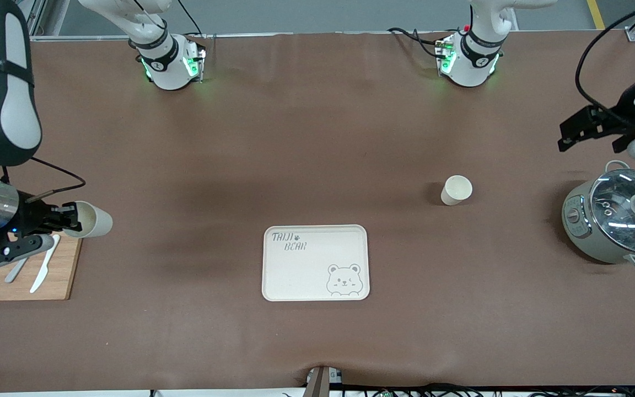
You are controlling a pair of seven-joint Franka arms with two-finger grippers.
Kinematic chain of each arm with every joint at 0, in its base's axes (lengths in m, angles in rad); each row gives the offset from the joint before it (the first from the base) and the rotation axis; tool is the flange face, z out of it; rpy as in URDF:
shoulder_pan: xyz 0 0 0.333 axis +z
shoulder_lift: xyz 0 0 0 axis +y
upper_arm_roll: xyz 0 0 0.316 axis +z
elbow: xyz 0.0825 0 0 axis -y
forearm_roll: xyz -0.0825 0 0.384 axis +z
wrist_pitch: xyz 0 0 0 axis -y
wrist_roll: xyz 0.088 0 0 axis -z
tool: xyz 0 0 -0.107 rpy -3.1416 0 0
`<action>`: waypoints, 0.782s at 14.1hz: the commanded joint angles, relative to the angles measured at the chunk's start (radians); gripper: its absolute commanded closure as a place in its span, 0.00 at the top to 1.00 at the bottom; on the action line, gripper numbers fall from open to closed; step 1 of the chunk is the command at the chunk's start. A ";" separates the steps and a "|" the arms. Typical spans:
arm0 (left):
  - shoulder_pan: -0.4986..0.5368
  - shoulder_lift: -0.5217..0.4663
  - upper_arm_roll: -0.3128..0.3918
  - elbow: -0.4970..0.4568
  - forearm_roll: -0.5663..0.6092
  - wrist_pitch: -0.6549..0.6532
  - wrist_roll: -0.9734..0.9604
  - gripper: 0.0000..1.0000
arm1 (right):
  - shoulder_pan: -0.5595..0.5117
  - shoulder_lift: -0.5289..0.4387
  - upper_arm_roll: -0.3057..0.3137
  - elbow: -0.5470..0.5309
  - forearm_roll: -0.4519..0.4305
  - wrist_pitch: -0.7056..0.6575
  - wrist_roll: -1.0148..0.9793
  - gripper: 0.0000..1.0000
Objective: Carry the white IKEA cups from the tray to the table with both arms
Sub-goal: 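Carry the cup with the right gripper and set it beside the cutting board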
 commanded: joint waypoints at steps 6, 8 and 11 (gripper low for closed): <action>-0.008 -0.040 0.005 -0.095 0.003 0.003 0.034 1.00 | -0.027 0.035 0.017 -0.212 0.017 0.279 -0.004 0.00; 0.029 -0.039 0.003 -0.098 0.002 0.003 0.034 1.00 | -0.033 0.075 0.017 -0.220 0.017 0.325 -0.004 0.00; 0.030 -0.036 0.000 -0.098 0.003 0.011 0.031 1.00 | -0.032 0.093 0.016 -0.287 0.017 0.434 -0.004 0.00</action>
